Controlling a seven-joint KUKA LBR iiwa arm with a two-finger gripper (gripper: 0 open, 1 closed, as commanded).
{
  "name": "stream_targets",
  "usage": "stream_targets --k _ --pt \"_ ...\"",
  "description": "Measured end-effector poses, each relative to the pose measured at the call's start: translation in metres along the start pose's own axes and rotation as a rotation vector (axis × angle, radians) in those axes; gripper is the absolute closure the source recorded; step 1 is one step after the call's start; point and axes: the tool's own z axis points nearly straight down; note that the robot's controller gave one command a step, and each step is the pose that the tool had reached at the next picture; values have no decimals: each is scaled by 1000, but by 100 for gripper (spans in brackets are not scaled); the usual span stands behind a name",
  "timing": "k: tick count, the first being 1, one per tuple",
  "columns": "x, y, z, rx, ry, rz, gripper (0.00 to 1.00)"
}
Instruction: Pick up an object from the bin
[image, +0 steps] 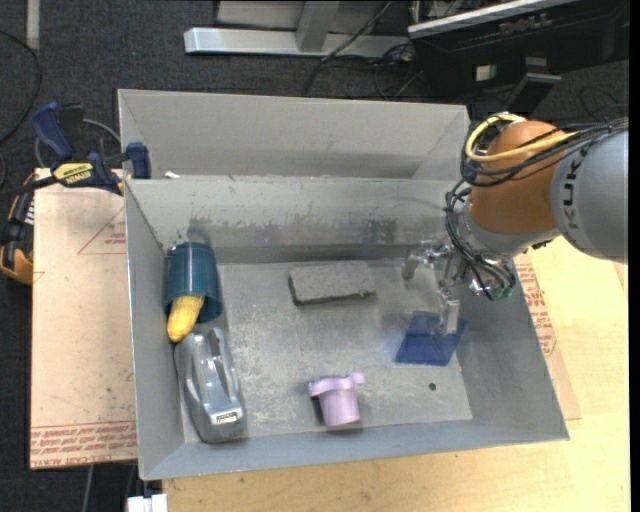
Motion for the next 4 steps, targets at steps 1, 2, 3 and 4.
stream_targets --k 1,2,3,4 --pt "1 -4 4 -3 4 -4 0" --pt "0 -4 4 -3 3 -29 0" --pt "24 23 -27 -4 1 9 100" --pt "24 22 -27 -4 1 9 100"
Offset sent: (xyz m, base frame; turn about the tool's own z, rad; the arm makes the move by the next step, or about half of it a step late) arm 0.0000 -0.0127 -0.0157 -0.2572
